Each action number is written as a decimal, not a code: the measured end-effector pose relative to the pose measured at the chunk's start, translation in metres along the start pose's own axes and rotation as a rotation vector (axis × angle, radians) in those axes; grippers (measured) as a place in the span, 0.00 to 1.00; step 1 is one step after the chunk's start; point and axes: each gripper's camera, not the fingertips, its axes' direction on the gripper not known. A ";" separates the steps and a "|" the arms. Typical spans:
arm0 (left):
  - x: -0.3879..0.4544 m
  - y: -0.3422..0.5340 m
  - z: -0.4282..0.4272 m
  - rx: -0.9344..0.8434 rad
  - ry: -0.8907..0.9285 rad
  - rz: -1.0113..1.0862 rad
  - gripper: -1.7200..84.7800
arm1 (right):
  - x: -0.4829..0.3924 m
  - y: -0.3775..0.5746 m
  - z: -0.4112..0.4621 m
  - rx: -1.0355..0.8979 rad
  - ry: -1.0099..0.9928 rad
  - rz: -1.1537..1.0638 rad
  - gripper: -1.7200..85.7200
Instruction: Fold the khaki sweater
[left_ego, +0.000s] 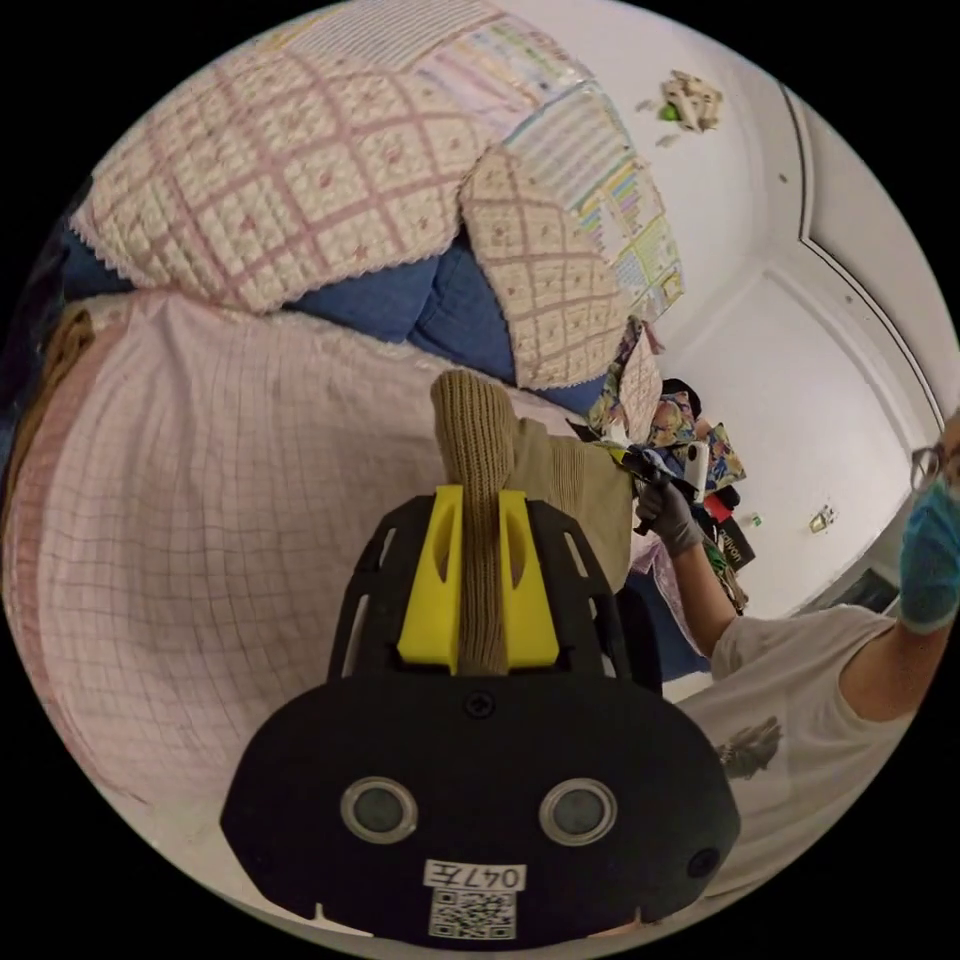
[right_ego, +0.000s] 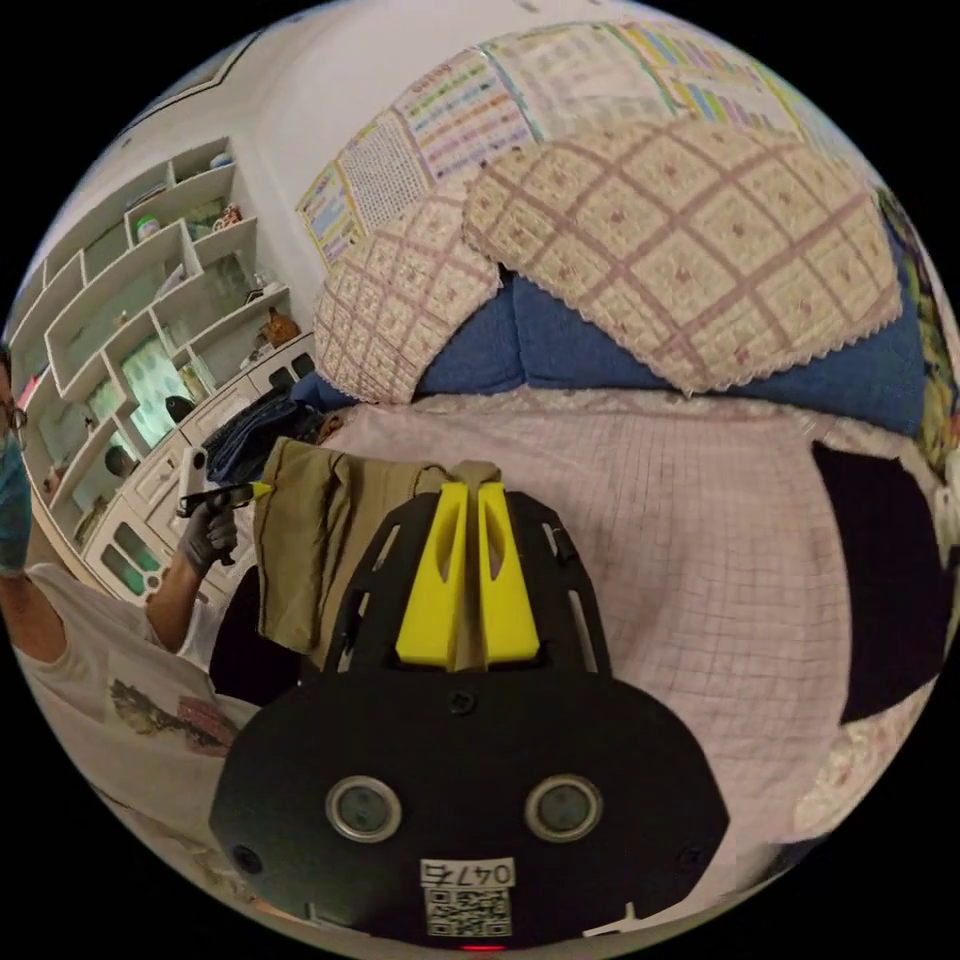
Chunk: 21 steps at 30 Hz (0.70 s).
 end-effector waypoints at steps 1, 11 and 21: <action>0.013 -0.001 -0.008 0.010 -0.005 0.017 0.08 | -0.018 -0.009 -0.020 0.000 0.037 -0.029 0.01; -0.044 -0.145 0.040 -0.161 -0.183 -0.080 0.09 | -0.014 -0.121 0.040 -0.096 0.228 -0.083 0.04; -0.017 -0.157 0.024 -0.109 -0.443 -0.049 0.14 | -0.013 -0.058 0.021 -0.131 0.356 0.029 0.09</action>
